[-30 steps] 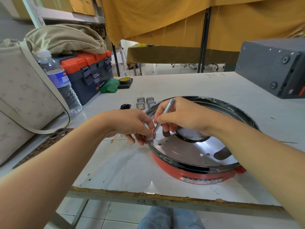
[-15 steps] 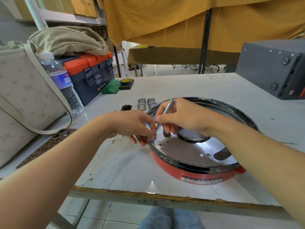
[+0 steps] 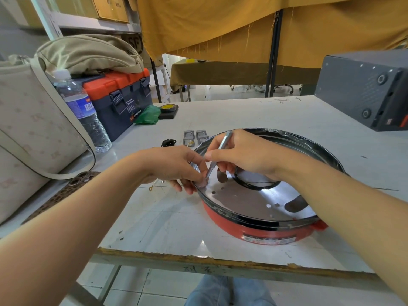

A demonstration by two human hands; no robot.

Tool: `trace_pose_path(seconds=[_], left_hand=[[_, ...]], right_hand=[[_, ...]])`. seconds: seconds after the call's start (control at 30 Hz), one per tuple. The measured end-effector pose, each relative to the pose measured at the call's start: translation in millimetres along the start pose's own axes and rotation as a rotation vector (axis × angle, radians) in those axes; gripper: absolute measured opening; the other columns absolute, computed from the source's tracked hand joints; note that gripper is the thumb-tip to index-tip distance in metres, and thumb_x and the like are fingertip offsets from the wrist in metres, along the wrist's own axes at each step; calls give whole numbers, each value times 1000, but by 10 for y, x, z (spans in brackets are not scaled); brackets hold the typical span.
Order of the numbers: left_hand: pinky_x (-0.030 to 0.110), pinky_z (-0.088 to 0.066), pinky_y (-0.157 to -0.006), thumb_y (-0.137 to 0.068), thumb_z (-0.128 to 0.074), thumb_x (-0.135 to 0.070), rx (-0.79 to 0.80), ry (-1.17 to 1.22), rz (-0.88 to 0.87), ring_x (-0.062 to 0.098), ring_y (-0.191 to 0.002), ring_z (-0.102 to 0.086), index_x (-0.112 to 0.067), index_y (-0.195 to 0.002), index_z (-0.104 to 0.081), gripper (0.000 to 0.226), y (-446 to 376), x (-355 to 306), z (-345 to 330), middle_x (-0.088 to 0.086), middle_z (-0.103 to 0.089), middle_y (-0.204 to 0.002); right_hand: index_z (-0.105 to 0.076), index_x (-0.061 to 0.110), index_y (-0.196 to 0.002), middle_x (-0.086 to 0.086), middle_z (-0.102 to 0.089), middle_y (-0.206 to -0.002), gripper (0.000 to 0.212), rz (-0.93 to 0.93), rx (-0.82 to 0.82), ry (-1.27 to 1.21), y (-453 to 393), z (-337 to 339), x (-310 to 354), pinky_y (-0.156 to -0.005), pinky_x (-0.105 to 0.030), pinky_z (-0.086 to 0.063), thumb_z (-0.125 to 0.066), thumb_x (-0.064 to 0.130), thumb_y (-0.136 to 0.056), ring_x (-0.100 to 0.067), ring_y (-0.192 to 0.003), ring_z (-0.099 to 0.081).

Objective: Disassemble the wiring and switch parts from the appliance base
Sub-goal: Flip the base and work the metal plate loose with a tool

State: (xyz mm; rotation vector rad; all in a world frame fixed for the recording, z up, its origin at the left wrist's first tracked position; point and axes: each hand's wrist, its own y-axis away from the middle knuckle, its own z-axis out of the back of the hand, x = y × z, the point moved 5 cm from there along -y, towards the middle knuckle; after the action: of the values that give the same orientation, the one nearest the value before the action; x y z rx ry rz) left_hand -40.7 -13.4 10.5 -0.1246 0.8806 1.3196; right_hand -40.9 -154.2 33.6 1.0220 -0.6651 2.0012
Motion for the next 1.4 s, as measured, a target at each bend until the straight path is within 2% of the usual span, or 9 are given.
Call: trace_pose_path(seconds=[0.43,0.63,0.8,1.0,1.07,1.17,1.27,1.33,1.4], left_hand=[[16,-51,-54,-91,-58,-19,-59,-22,-20,11,-64,-70,-21,-86,-63,7,93,-70,-9,-5,-73,-73],[26,-58,-59,-94,-52,-21,-176,83,-29,24,-71,-73,-19,-95,-59,7,199,-84,133,8,-74,-84],[25,-57,-69,-91,-58,-17,-308,112,-72,15,-79,-71,-16,-92,-63,5,299,-21,303,3,-74,-88],[13,-51,-57,-86,-65,-9,-507,106,-104,3,-60,-64,-8,-89,-70,5,400,254,451,4,-73,-76],[13,-50,-56,-83,-69,-9,-537,75,-114,1,-57,-62,-12,-86,-72,5,417,349,449,2,-72,-73],[27,-54,-68,-83,-70,-13,-571,-65,-106,12,-68,-64,-20,-83,-74,8,400,467,414,-1,-72,-76],[23,-47,-69,-85,-67,-13,-568,-206,-108,14,-75,-60,-24,-80,-73,14,346,544,326,-3,-70,-84],[14,-39,-67,-85,-65,-9,-582,-270,-126,7,-73,-55,-20,-83,-74,15,312,587,264,-5,-66,-83],[16,-39,-69,-84,-60,-5,-610,-319,-121,9,-75,-53,-16,-89,-73,19,292,636,223,-3,-63,-82]], right_hand=[[-65,12,-73,5,-55,-49,26,42,-179,-82,4,108,34,-51,-12,-43,-57,23,-94,-4,-48,-49],[-66,14,-79,1,-63,-57,23,80,-269,-46,-1,165,69,-60,-20,-50,-54,25,-95,-8,-55,-59],[-64,8,-95,-11,-73,-72,23,87,-212,-117,-1,172,119,-66,-27,-56,-49,24,-98,-24,-65,-70],[-63,22,-94,-10,-74,-80,23,59,-78,39,50,65,153,-75,-35,-59,-41,20,-101,-19,-73,-73],[-62,25,-93,-5,-73,-90,22,57,-19,158,94,4,152,-80,-29,-57,-43,18,-101,-11,-82,-71],[-63,26,-106,1,-72,-102,18,51,52,382,163,-91,138,-80,-18,-51,-46,24,-99,-3,-92,-65],[-61,32,-111,-2,-70,-104,19,36,82,546,211,-161,102,-83,-34,-48,-46,30,-99,-15,-86,-59],[-59,37,-105,-3,-69,-102,16,36,77,536,240,-174,100,-81,-37,-50,-46,30,-99,-19,-82,-59],[-57,41,-100,-2,-68,-100,16,35,73,528,258,-181,93,-79,-38,-51,-46,29,-99,-21,-83,-60]])
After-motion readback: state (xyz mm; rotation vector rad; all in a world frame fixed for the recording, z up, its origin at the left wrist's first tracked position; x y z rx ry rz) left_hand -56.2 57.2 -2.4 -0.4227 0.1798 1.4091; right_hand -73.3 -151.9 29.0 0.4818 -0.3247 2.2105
